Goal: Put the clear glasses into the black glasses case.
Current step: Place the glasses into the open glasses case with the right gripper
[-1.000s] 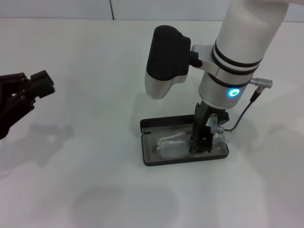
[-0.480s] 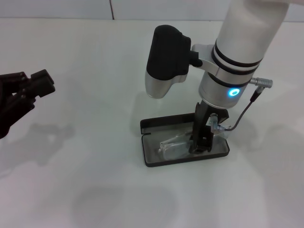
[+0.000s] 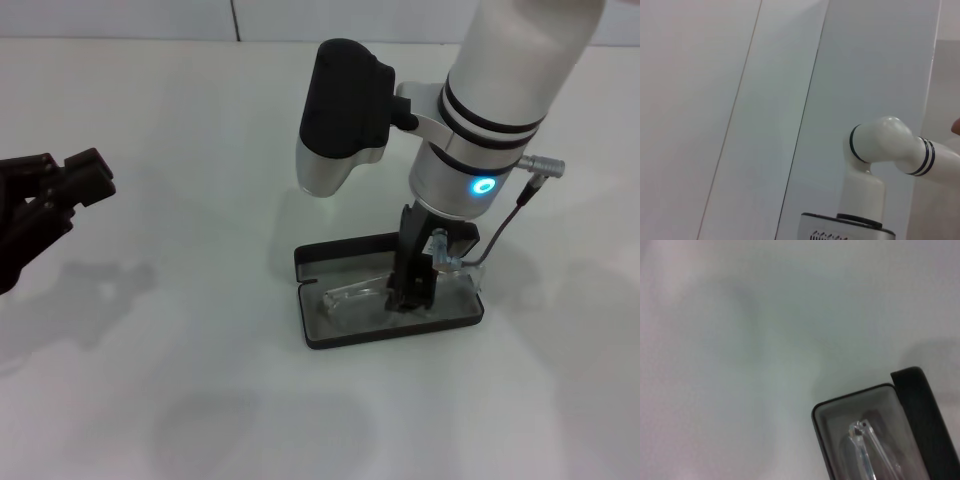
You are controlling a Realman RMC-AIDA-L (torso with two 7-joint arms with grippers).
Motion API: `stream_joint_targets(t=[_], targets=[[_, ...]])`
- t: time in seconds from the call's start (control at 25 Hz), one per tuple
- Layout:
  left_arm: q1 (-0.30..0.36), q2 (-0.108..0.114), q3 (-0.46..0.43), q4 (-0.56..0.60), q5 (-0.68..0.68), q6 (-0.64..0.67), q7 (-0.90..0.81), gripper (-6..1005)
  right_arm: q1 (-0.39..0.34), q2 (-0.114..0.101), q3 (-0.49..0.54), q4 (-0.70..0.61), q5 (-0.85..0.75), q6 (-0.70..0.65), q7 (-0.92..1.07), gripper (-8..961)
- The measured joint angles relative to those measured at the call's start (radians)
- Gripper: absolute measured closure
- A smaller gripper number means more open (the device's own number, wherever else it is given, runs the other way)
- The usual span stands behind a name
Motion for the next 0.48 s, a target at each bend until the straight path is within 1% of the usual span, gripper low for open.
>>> stream_joint_targets(t=[0.2,0.48], targets=[[0.001,0.000,0.000,-0.001,0.000,0.000,0.008,894,-0.004,0.000,0.002,-0.047,0.000,0.000,0.010,776],[0.003,0.002,0.000,-0.001,-0.006,0.000,0.009,894,-0.035,0.000,0.015,-0.144,-0.001,-0.026,0.015,776]])
